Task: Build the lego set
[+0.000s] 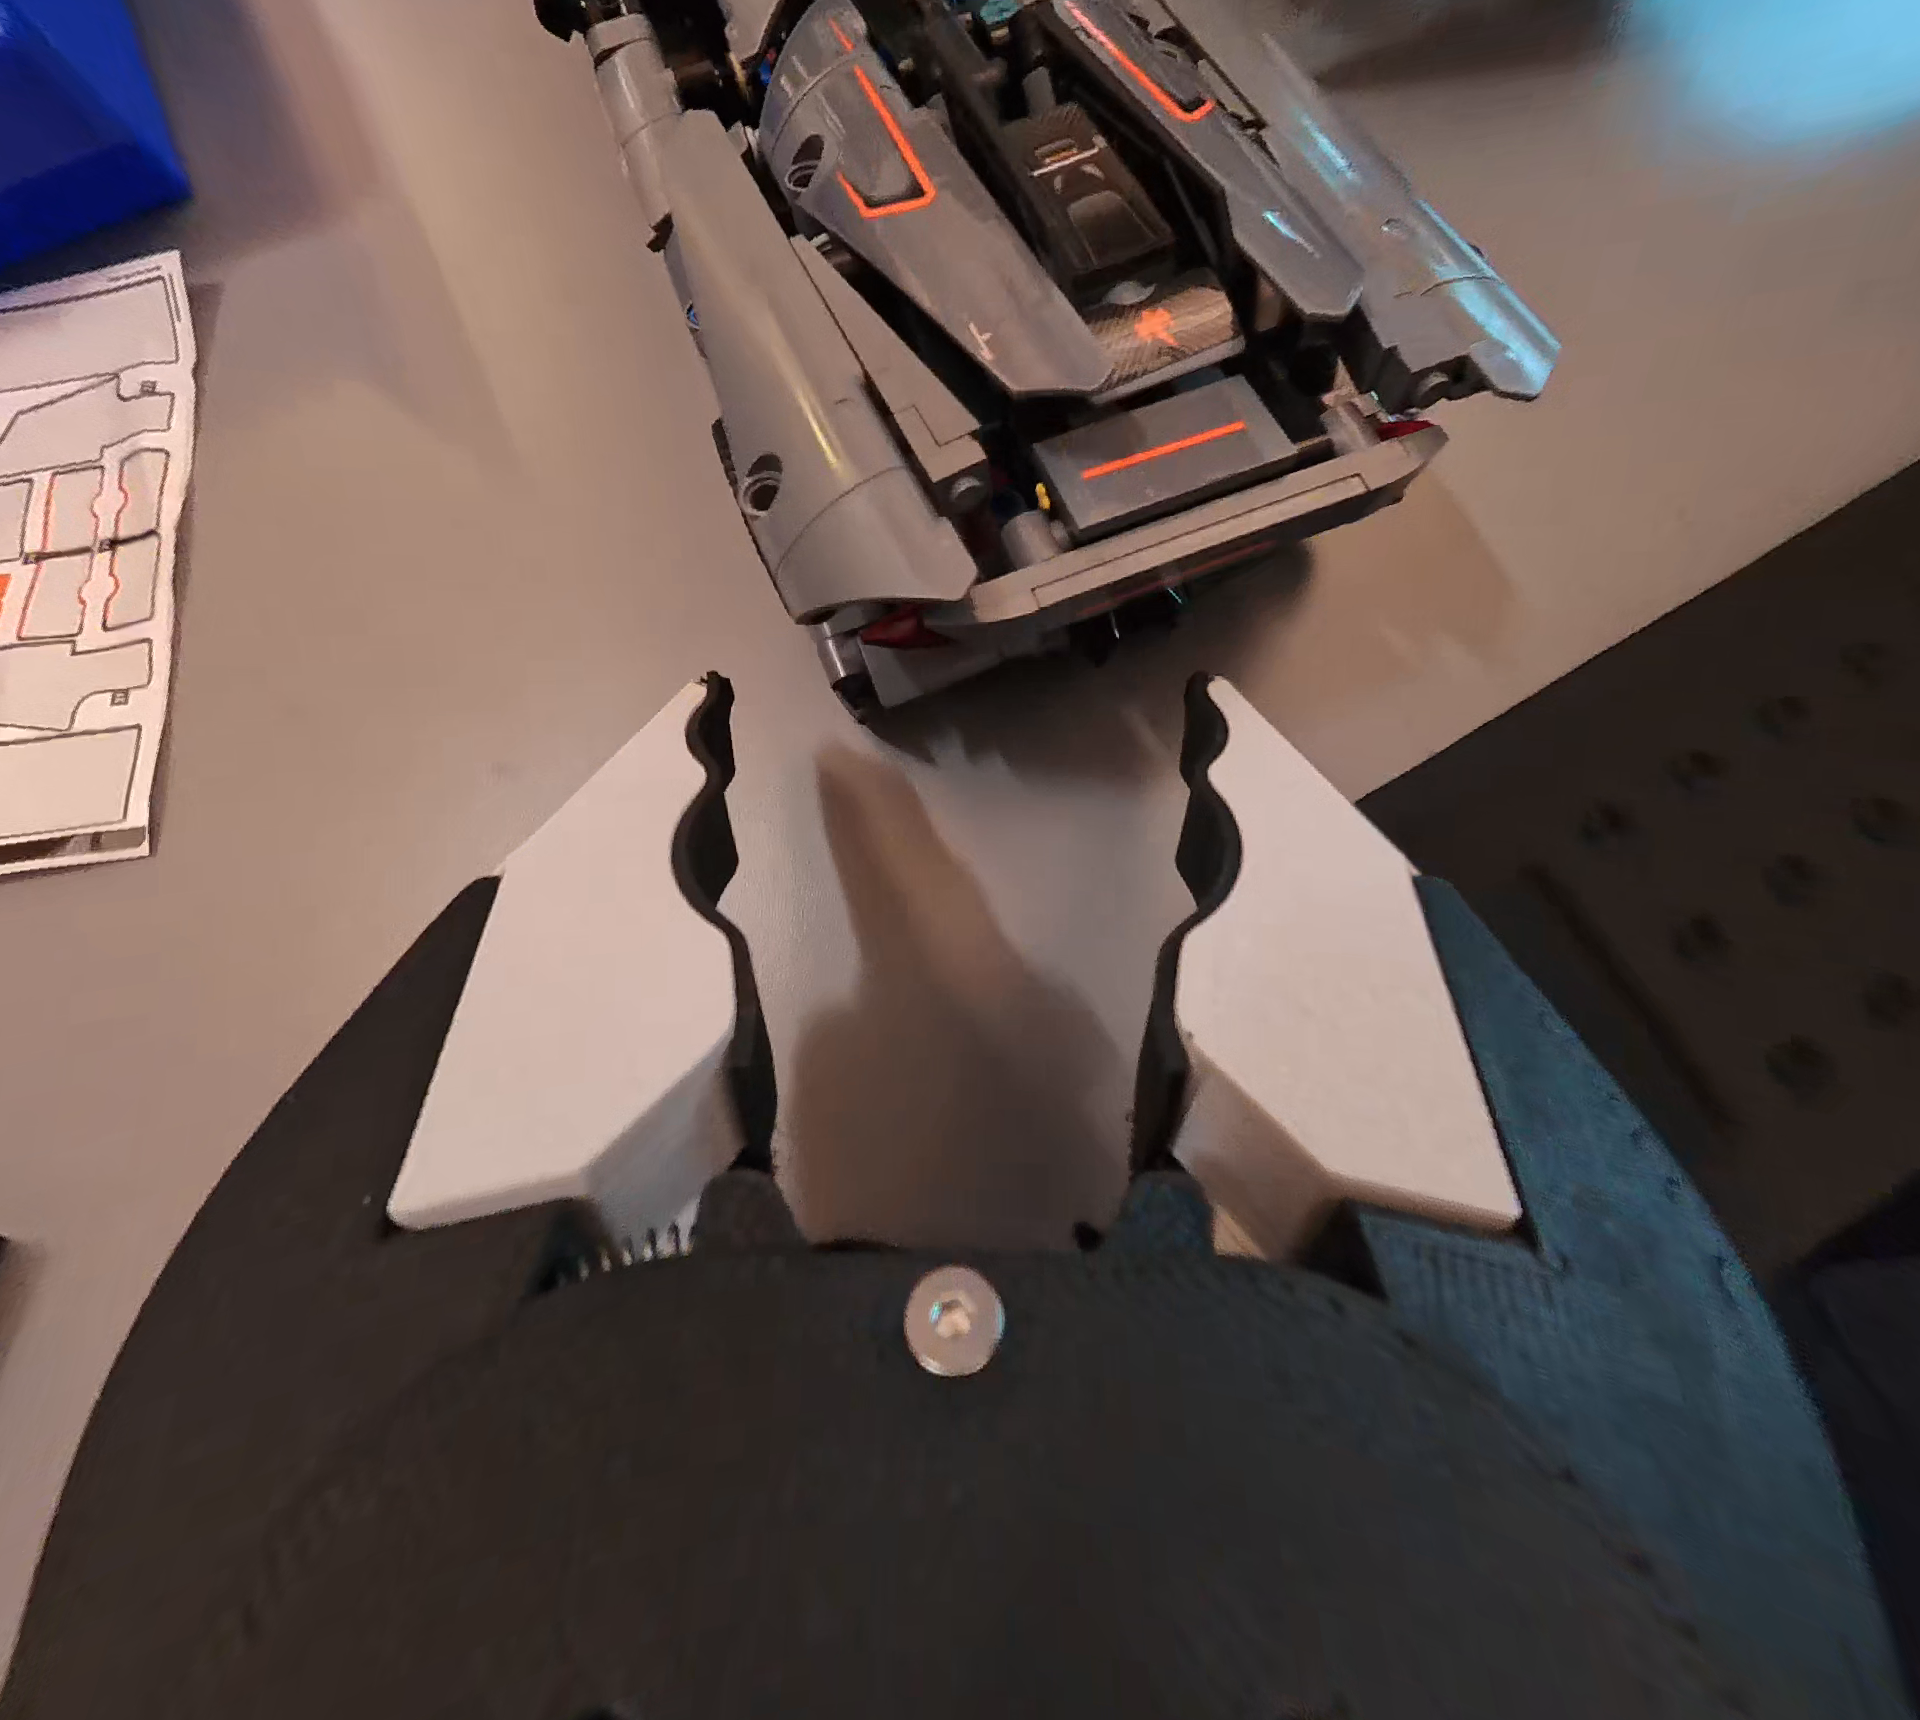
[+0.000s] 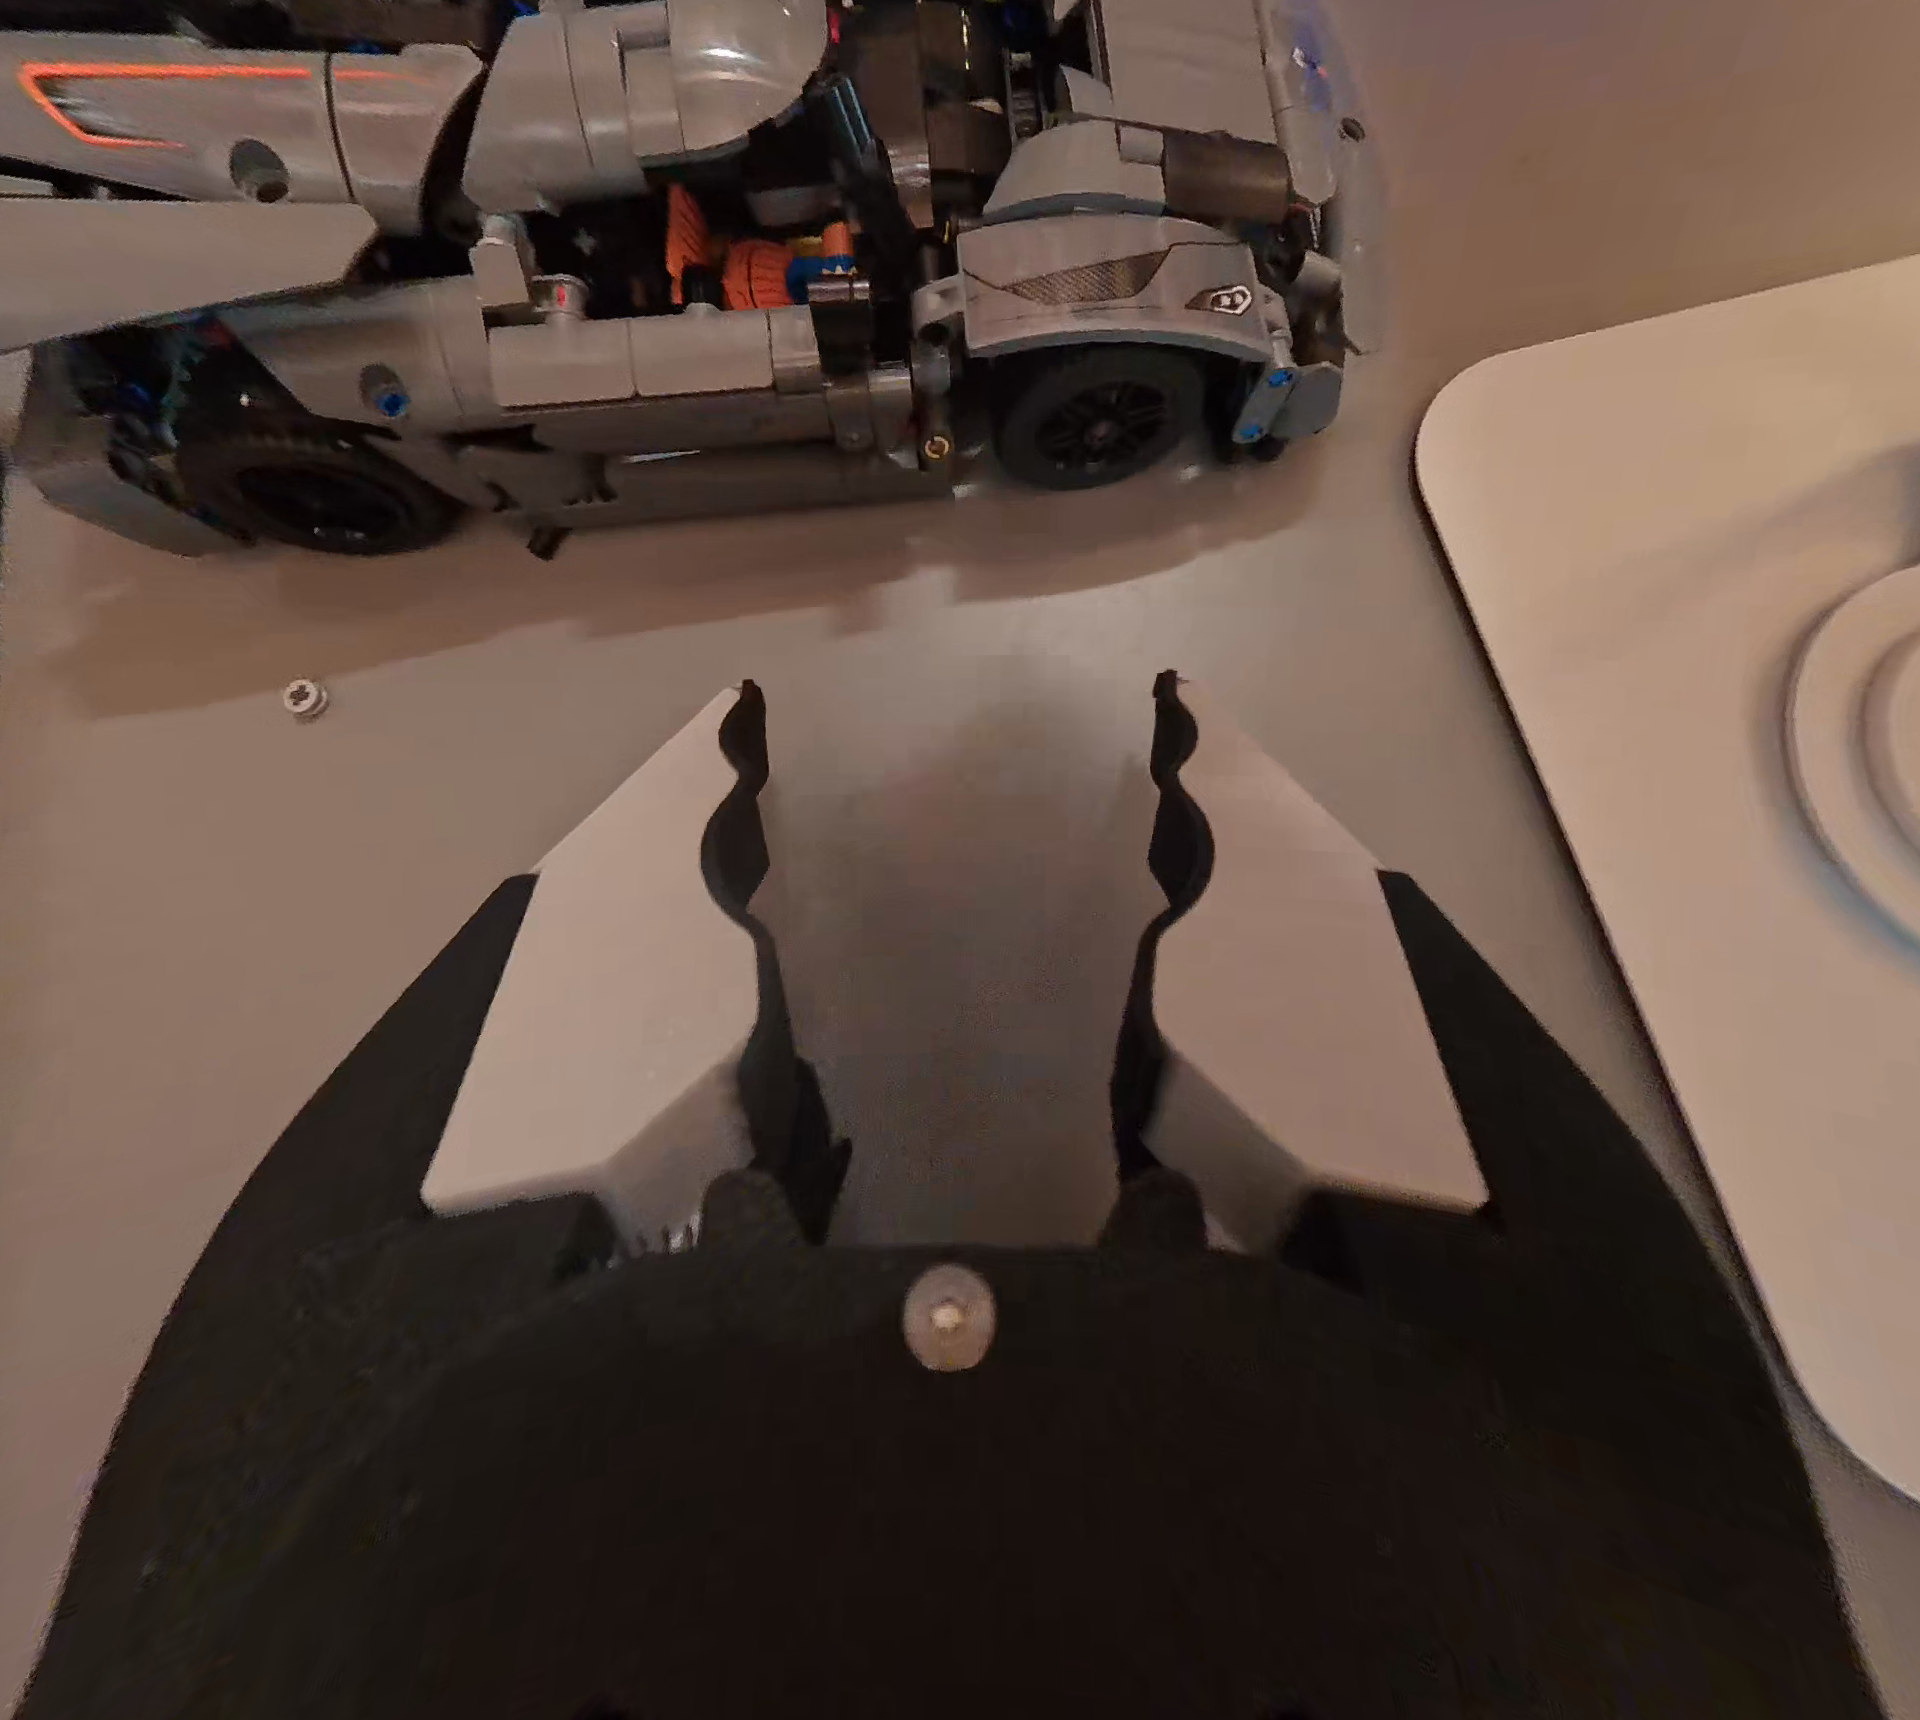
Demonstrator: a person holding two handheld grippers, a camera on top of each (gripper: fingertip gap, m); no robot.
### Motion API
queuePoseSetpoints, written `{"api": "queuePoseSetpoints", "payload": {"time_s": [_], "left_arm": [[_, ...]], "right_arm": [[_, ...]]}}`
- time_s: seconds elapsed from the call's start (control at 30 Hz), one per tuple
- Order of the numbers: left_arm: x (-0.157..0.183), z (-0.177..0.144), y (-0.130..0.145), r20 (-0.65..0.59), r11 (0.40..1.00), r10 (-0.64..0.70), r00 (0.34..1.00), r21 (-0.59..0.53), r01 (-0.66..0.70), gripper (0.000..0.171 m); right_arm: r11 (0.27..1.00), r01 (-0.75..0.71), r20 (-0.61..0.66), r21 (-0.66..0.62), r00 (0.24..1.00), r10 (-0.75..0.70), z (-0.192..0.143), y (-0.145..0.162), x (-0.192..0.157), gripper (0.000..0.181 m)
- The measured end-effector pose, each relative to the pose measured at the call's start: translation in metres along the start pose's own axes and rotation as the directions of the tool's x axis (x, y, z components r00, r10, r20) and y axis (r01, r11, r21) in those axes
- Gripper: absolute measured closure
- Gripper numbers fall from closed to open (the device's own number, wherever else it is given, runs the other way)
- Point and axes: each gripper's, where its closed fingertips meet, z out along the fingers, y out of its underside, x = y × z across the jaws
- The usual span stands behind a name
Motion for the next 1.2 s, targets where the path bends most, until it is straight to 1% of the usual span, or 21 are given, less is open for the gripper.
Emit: {"api": "queuePoseSetpoints", "payload": {"time_s": [0.03,0.1,0.17,0.23,0.37,0.47,0.7,0.77,0.83,0.9,0.97,1.0,1.13,1.2], "left_arm": [[0.001,0.001,0.0,0.005,1.0,0.003,1.0,0.005,-0.003,0.086],[0.002,0.002,0.006,0.007,1.0,-0.013,1.0,-0.024,0.013,0.082],[0.005,0.0,0.002,0.009,1.0,-0.012,1.0,0.005,0.012,0.083],[0.009,-0.002,-0.002,0.006,0.999,-0.013,1.0,0.031,0.013,0.083],[0.003,-0.005,-0.002,0.064,0.999,0.004,0.998,0.036,-0.006,0.084],[0.002,-0.007,-0.008,0.069,0.998,-0.001,0.998,0.067,-0.003,0.087],[0.001,-0.004,-0.011,0.072,0.998,0.028,0.997,0.061,-0.032,0.082],[0.003,-0.006,-0.01,0.063,0.997,0.046,0.997,0.051,-0.049,0.08],[-0.001,-0.012,-0.01,0.079,0.998,0.042,0.996,0.045,-0.046,0.079],[-0.001,-0.021,-0.016,0.064,0.997,0.031,0.997,0.073,-0.035,0.079],[-0.007,-0.032,-0.021,0.089,0.996,0.032,0.995,0.078,-0.039,0.078],[-0.01,-0.039,-0.026,0.099,0.994,0.032,0.995,0.1,-0.042,0.079],[-0.019,-0.053,-0.055,0.117,0.984,0.025,0.993,0.171,-0.045,0.084],[-0.021,-0.052,-0.072,0.126,0.98,0.069,0.99,0.175,-0.09,0.084]], "right_arm": [[1.0,-0.002,-0.006,0.003,1.0,0.002,-0.001,0.0,0.001,0.108],[1.0,0.001,-0.011,0.014,1.0,-0.001,-0.002,-0.002,0.002,0.108],[0.999,-0.001,-0.012,0.041,1.0,0.001,0.0,-0.008,0.004,0.104],[0.998,0.001,-0.024,0.056,1.0,0.0,0.002,-0.012,0.007,0.097],[0.996,0.006,-0.034,0.089,0.999,-0.003,0.003,-0.019,0.009,0.094],[0.997,0.022,-0.027,0.068,0.999,-0.02,0.005,-0.014,0.006,0.096],[0.998,0.042,-0.017,0.052,0.999,-0.041,0.008,-0.009,0.001,0.097],[0.996,0.045,-0.014,0.072,0.999,-0.044,0.007,-0.013,-0.001,0.099],[0.996,0.04,-0.015,0.077,0.999,-0.039,0.005,-0.015,0.0,0.1],[0.994,0.048,-0.028,0.103,0.999,-0.046,0.001,-0.018,0.002,0.108],[0.992,0.035,-0.021,0.121,0.999,-0.032,-0.002,-0.022,0.002,0.11],[0.991,0.028,-0.019,0.131,0.999,-0.025,-0.003,-0.023,0.002,0.11],[0.991,0.029,-0.012,0.129,1.0,-0.028,-0.002,-0.023,-0.001,0.113],[0.992,0.048,-0.015,0.118,0.999,-0.046,-0.002,-0.022,-0.004,0.114]]}}
